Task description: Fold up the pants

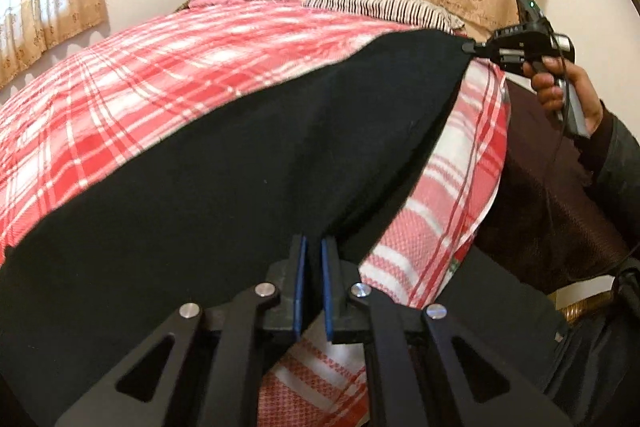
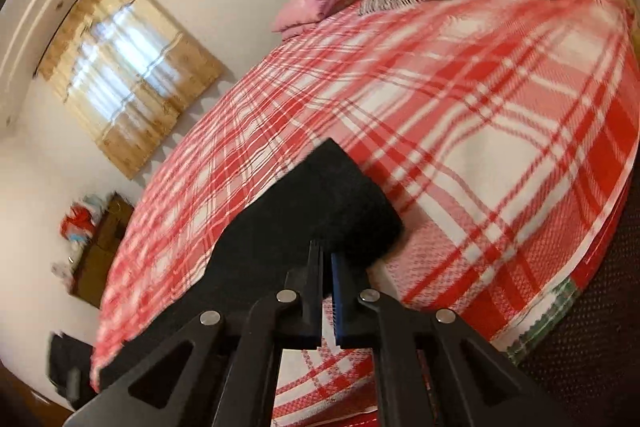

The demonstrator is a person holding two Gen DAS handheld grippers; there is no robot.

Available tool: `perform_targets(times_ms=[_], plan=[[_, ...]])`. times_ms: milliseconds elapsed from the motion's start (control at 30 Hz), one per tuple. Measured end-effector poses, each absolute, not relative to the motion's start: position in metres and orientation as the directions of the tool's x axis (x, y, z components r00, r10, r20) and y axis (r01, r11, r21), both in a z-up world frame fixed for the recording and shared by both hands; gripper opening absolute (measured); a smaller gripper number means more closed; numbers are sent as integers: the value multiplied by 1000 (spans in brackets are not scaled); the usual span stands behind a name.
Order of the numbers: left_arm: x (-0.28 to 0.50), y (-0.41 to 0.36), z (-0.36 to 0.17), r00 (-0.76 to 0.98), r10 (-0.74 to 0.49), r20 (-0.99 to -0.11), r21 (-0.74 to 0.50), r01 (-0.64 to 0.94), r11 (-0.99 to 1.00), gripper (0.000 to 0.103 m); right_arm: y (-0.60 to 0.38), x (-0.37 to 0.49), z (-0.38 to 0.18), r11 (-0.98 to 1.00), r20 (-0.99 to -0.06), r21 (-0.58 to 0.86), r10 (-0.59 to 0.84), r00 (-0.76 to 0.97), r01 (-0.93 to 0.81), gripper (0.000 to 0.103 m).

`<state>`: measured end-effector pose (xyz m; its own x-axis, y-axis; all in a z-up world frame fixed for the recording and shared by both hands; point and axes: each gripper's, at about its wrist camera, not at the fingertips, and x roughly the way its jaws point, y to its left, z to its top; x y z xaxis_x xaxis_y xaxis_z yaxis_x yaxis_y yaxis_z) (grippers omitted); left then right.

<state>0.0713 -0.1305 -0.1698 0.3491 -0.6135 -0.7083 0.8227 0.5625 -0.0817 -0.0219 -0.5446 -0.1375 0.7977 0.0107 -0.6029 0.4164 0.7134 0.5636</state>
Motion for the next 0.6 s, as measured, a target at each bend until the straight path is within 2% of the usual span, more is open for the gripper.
perform_targets(times_ms=[67,100,167,200,233,333,433,600], plan=[[68,-130,-169,365,-614,-700,-66,823,564,13,-546,-25,-133,716,-610,544,-20,792,437,6],[67,-130,-168,370,-614,-698,-62,822,566,13,-546,-28,-128,718,-608,529,-50,792,451,11],[66,-128,-167,366,-616,-697,-66,823,563,20,-547,-33,-118,723,-594,506,-104,797,471,27],[65,-127,-166,358,-619,-699,-70,828,557,22,-549,-36,-112,724,-583,500,-125,803,475,39],[63,-125,-165,352,-622,-699,-71,832,550,23,-552,-38,-105,725,-564,502,-139,814,471,43],[53,-119,-160,352,-620,-702,-42,848,528,32,-565,-33,-91,717,-535,526,-139,833,457,43],[52,-110,-154,384,-619,-685,-17,841,541,45,-576,-8,-88,729,-560,537,-68,825,425,43],[73,-95,-149,449,-610,-653,-36,786,617,52,-587,42,-107,702,-637,595,114,763,391,43]])
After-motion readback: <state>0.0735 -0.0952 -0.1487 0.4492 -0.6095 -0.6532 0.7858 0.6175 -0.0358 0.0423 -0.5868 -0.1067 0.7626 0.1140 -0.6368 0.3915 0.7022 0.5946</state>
